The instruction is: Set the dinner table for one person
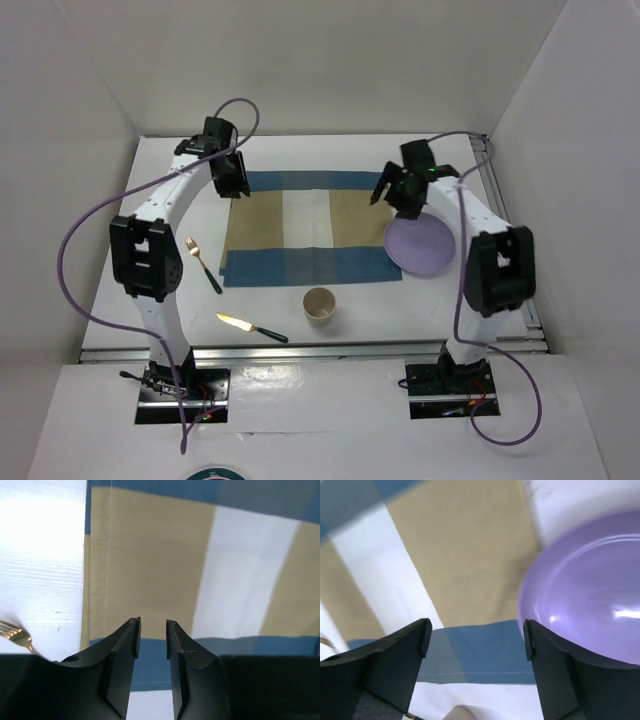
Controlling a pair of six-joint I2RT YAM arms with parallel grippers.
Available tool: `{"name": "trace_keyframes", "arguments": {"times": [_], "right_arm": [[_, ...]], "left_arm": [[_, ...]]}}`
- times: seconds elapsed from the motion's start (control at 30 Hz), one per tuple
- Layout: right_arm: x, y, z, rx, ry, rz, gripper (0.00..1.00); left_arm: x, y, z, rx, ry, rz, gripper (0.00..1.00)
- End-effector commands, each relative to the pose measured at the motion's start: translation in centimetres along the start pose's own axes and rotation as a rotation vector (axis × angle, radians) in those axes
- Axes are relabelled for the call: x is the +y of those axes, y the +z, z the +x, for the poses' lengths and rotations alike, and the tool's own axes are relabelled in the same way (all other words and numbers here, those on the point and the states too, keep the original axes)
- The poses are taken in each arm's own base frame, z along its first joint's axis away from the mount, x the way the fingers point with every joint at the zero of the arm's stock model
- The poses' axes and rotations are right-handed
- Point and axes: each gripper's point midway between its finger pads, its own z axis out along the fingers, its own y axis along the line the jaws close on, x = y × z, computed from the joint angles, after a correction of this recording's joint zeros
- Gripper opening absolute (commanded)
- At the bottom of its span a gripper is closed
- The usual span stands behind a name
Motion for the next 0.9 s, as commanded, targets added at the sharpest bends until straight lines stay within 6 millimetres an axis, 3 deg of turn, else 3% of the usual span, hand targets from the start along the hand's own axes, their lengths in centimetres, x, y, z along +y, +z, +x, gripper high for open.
{"name": "trace_keyframes", "arguments": {"times": [0.0, 0.03, 0.07, 0.1, 0.2, 0.27, 0.3, 0.47, 0.67, 0.8, 0.87], "right_arm": [[-4.2, -6.5, -3.0, -0.125, 0.129, 0.042, 0.87], [-6.4, -6.2, -1.3, -0.091, 0.183, 0.084, 0.87], [-8.5, -7.7, -1.5, -0.126, 0.241, 0.107, 0.87], [-11.1, -7.3, 1.2, -0.071, 0.293, 0.173, 0.87], [-15.6, -8.6, 4.7, -0.063, 0.457, 0.260, 0.88], [-17.3, -9.6, 5.9, -0.082, 0.542, 0.267, 0.90], [-18.1, -9.0, 7.3, -0.064, 0.572, 0.276, 0.90], [-18.5, -7.0, 8.2, -0.027, 0.612, 0.206, 0.90], [-18.1, -4.4, 6.9, -0.056, 0.612, 0.138, 0.86], [-18.3, -3.2, 6.2, -0.057, 0.622, 0.137, 0.77], [-18.5, -2.4, 6.3, -0.037, 0.626, 0.150, 0.65]], "left_arm": [[-1.0, -6.3, -2.3, -0.115, 0.021, 0.043, 0.44], [-1.8, -7.9, -2.0, -0.129, 0.032, 0.082, 0.45], [-2.4, -8.5, -1.6, -0.138, 0.042, 0.107, 0.46], [-2.6, -9.1, -1.4, -0.145, 0.043, 0.124, 0.48], [-3.5, -9.8, 1.8, -0.116, 0.075, 0.180, 0.57], [-4.9, -10.9, 3.2, -0.114, 0.109, 0.230, 0.57], [-4.9, -10.6, 4.1, -0.096, 0.116, 0.228, 0.57], [-6.3, -11.2, 7.0, -0.054, 0.168, 0.261, 0.57], [-6.2, -11.1, 8.3, -0.040, 0.193, 0.255, 0.57], [-6.6, -10.7, 9.0, -0.025, 0.199, 0.259, 0.56], [-6.9, -10.5, 9.4, -0.013, 0.209, 0.261, 0.56]]}}
